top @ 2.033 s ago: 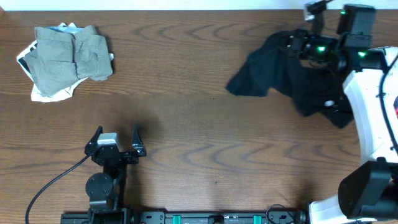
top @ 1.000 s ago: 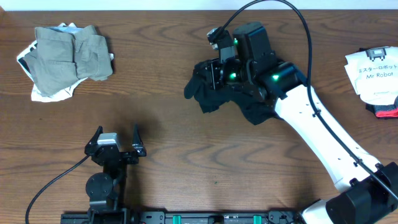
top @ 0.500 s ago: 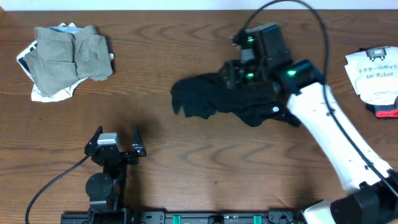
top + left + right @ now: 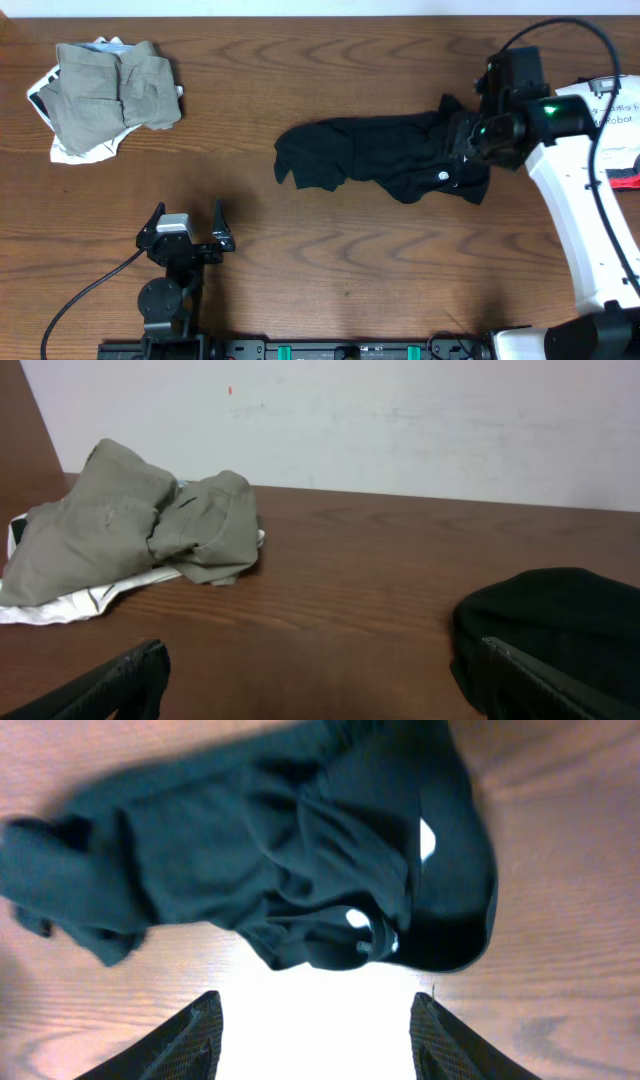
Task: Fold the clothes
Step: 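Drag the black garment with the right gripper toward the table center, then release the black garment and pull the right gripper back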
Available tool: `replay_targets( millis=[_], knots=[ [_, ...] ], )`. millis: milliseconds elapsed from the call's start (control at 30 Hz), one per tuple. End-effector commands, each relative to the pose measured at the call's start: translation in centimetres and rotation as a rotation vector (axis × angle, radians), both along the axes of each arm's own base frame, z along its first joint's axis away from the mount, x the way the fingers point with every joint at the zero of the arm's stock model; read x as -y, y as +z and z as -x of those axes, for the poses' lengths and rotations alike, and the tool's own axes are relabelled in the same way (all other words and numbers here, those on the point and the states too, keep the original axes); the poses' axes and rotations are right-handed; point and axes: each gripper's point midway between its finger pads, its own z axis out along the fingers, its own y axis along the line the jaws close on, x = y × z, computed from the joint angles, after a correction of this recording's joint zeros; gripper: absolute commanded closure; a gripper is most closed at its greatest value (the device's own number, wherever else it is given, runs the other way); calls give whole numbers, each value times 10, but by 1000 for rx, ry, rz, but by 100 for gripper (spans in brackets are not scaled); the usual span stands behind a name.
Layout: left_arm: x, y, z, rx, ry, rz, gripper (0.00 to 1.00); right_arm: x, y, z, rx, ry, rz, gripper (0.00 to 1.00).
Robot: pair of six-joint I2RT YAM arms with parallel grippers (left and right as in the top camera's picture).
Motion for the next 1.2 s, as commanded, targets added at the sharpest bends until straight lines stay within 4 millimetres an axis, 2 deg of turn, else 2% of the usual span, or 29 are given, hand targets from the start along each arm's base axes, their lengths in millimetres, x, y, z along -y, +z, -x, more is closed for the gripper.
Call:
replay_targets(
  millis=[0,200,333,567,733,900,1000,1167],
  knots=[
    [1,-14,1,-44,-10,-2,2,6,-31,11,-77,-33,22,42],
    [1,-14,1,-44,-10,-2,2,8,-76,22,-113,-64,18,43],
    [1,-14,1,-44,-10,-2,2,8,-97,24,-100,-65,15,47],
    [1,-14,1,-44,-10,-2,2,16,-115,17,-48,-80,54,46],
    [1,-14,1,-44,-10,-2,2,16,-116,12,-21,-82,52,48],
    [1,-14,1,-44,-10,-2,2,16,-117,8,-12,-82,54,59],
    [1,-14,1,-44,-10,-2,2,17,-126,9,-36,-85,68,68],
    [1,-14,1,-44,-10,-2,2,25,-144,11,-82,-95,114,75]
  ],
)
